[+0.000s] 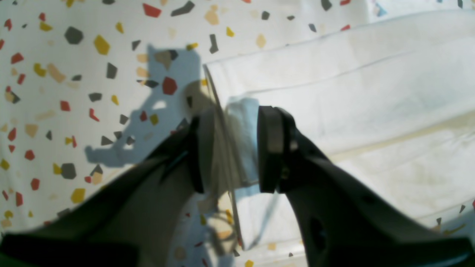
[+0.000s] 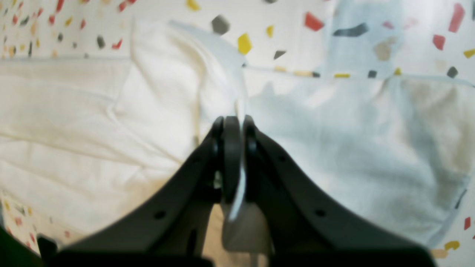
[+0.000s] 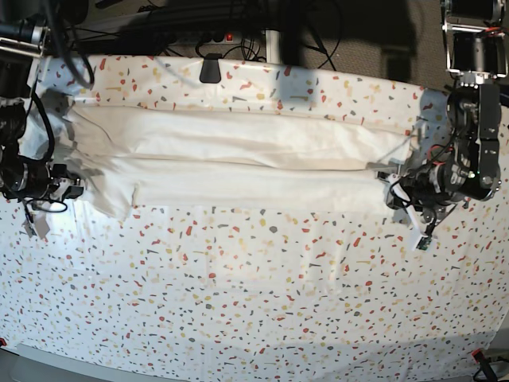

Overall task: Fold the T-shirt properly
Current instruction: 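Pull the band end outward with the right gripper to straighten it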

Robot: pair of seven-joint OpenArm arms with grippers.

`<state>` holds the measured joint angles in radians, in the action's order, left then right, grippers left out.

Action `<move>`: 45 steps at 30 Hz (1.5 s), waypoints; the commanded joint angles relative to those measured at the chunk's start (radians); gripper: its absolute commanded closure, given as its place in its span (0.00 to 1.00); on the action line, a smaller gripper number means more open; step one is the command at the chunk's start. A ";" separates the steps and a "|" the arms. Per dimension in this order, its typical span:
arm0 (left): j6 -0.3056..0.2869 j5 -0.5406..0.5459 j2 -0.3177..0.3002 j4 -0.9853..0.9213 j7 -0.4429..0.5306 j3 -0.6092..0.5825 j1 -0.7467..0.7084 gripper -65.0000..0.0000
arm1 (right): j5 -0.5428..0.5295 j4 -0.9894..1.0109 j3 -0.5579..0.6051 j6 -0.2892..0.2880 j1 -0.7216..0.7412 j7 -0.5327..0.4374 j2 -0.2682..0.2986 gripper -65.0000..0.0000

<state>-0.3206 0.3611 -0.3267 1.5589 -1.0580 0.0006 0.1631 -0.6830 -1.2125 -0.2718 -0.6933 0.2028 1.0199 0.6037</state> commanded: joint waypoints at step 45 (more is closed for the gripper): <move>0.007 0.036 -0.009 0.019 0.106 0.006 0.023 0.70 | 0.519 -0.652 -0.012 -0.005 -0.579 -0.283 0.204 1.00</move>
<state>-0.3149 0.3870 -0.3264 1.5589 -0.9714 0.0002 0.1638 -0.1619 -1.8507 -0.2733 -0.6937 -0.3813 0.7471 0.7849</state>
